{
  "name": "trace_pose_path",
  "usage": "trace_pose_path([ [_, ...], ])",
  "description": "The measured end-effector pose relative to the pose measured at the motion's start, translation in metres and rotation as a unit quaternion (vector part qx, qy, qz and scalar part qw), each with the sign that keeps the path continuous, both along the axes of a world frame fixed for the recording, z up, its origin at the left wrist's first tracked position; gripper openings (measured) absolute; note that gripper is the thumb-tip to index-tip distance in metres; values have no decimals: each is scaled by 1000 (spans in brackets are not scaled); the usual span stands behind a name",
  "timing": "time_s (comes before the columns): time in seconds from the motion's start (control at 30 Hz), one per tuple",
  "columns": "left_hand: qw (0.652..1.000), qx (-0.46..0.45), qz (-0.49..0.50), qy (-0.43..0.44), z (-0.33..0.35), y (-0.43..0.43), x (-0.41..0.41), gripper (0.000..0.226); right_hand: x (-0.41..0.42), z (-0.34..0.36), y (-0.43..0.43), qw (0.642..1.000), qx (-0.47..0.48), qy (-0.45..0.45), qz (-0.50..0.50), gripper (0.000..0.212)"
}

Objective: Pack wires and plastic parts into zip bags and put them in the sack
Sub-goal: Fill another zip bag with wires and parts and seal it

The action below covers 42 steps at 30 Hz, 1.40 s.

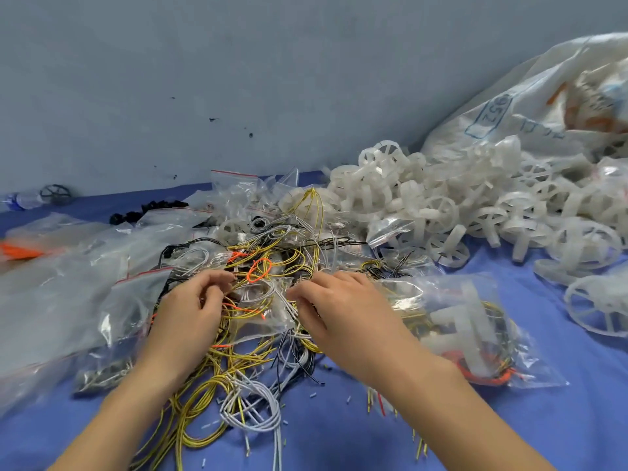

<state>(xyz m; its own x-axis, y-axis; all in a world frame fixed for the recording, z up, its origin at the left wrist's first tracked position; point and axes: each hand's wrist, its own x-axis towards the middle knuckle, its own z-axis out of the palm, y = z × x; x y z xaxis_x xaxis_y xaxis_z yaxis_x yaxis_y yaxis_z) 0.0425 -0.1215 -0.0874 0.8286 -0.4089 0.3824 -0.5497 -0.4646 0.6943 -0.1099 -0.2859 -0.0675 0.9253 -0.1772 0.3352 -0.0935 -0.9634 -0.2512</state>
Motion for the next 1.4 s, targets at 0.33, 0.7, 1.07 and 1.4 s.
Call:
trace_pose_path([
  [0.33,990,126,-20,-66,-10,-9,5,26,-3,-10,1,999,-33,40,7,34],
  [0.7,983,157,-33,-85,-15,-9,6,25,-4,-17,6,998,-47,40,18,33],
  [1.07,979,171,-26,-109,-21,-10,8,25,-3,-22,9,997,-68,25,29,32],
  [1.4,974,191,-31,-121,-23,-11,10,23,-17,-25,-6,981,-64,51,-175,61],
])
